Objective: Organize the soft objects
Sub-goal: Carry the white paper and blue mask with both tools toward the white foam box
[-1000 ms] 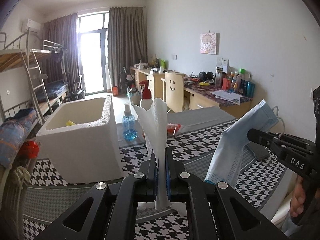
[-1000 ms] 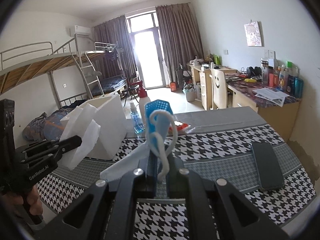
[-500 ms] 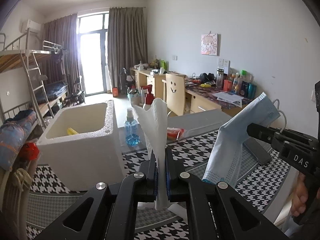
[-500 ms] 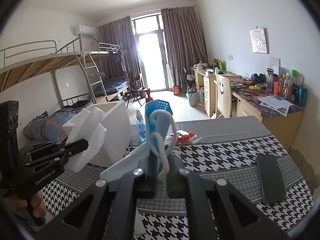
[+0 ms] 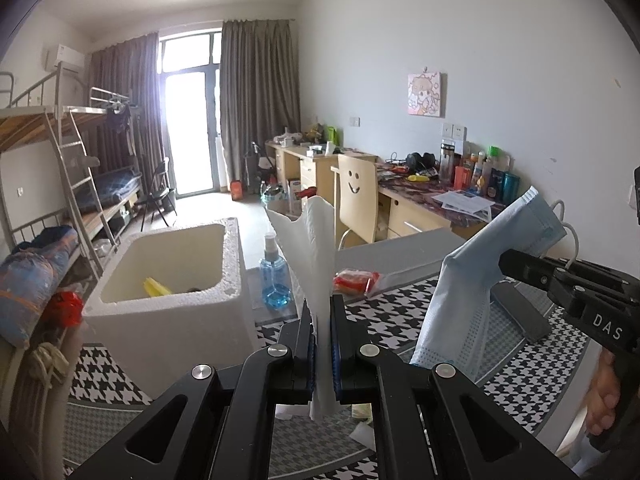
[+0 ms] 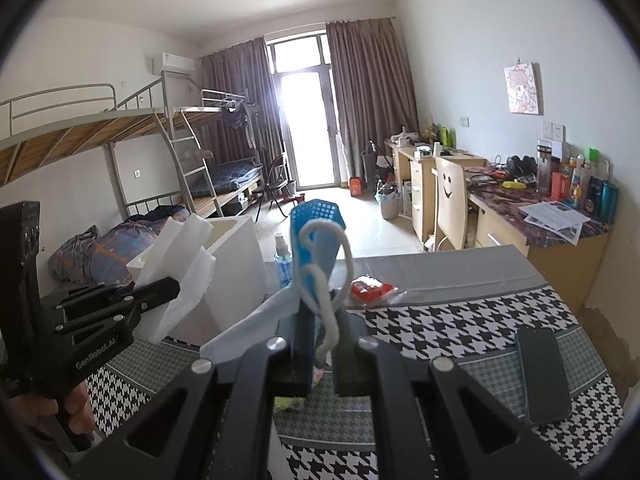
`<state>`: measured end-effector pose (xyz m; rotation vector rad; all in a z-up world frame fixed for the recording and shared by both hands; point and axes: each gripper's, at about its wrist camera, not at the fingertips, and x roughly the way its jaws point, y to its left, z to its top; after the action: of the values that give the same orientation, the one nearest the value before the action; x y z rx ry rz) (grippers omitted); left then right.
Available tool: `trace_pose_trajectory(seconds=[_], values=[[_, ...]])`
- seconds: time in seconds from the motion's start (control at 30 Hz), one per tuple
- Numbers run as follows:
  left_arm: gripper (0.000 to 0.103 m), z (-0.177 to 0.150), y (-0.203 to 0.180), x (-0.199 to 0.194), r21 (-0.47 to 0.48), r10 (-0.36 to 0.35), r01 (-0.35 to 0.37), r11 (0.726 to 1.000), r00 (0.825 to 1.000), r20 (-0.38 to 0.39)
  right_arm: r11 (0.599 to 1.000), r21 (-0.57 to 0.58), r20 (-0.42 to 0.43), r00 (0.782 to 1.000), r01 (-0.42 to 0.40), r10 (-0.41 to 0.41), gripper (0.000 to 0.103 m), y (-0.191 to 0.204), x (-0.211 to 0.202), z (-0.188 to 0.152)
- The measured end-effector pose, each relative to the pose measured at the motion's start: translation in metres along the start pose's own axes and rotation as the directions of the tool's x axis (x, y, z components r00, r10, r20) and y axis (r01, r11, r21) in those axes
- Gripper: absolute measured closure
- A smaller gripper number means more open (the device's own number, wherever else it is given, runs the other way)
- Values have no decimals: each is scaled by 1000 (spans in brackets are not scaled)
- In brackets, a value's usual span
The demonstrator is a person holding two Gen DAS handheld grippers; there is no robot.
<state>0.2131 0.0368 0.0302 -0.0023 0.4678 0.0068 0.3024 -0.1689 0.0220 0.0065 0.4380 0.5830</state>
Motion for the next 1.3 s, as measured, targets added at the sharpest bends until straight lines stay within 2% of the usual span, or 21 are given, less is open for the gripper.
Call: trace_pose_trajectory(seconds=[0.53,1.3], values=[[96,22,9,9,8,22,-22,1000,1000,22,1000,3,-1,1000,-14,14,94,2,13,20],[96,48,23,21,18,64,-65,998,997,53,1000,-6,9,1000,5,-5,94,7,33,53]])
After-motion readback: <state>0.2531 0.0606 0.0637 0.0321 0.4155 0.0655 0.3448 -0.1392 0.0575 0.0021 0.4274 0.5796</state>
